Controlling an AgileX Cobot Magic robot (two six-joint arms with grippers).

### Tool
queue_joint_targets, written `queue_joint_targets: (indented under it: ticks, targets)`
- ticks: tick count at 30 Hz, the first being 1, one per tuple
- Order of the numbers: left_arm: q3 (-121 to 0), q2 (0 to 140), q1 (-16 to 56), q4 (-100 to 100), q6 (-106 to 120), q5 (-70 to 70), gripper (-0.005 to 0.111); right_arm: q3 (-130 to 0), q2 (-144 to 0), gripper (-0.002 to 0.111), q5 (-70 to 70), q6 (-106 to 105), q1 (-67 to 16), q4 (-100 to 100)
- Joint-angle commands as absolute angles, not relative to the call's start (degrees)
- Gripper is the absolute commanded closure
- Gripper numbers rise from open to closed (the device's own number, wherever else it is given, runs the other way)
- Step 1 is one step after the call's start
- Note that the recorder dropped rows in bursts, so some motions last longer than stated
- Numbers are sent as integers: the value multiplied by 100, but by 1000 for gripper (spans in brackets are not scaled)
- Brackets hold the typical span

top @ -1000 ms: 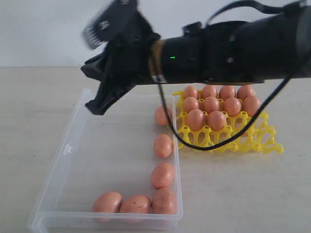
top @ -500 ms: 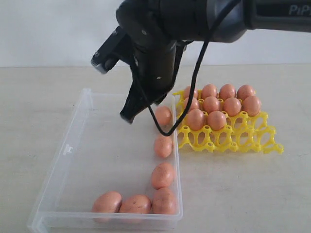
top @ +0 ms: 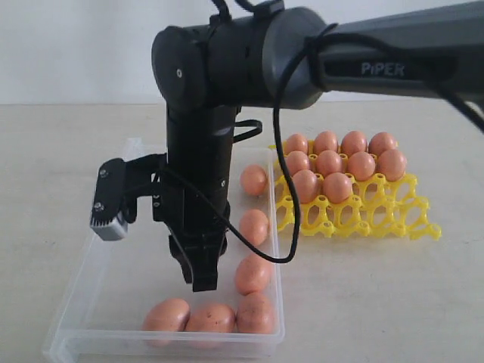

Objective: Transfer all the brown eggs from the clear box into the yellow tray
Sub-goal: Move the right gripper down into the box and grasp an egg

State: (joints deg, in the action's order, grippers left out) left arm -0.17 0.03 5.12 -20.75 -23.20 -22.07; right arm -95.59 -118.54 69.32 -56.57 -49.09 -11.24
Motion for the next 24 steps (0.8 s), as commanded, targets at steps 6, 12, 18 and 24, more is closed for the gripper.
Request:
queue_joint_targets:
  ticks: [6,12,18,24]
  targets:
    - [0,0,523,-2255,-2358,-2246,74,-9595,-12253,34,6284,-6097,-4916,-1181]
    - [0,0,523,-2813,-3088,-2372,74,-9595,-12253,34,6061,-6364,-4916,-1494]
    - [0,0,523,-2834,-3088,-2372,74,-9595,-12253,34,6317,-6783,-4916,-1622]
    - [0,0,523,-2817,-3219,-2372,51,-9595,-12253,34,6322,-7287,-4916,-1721]
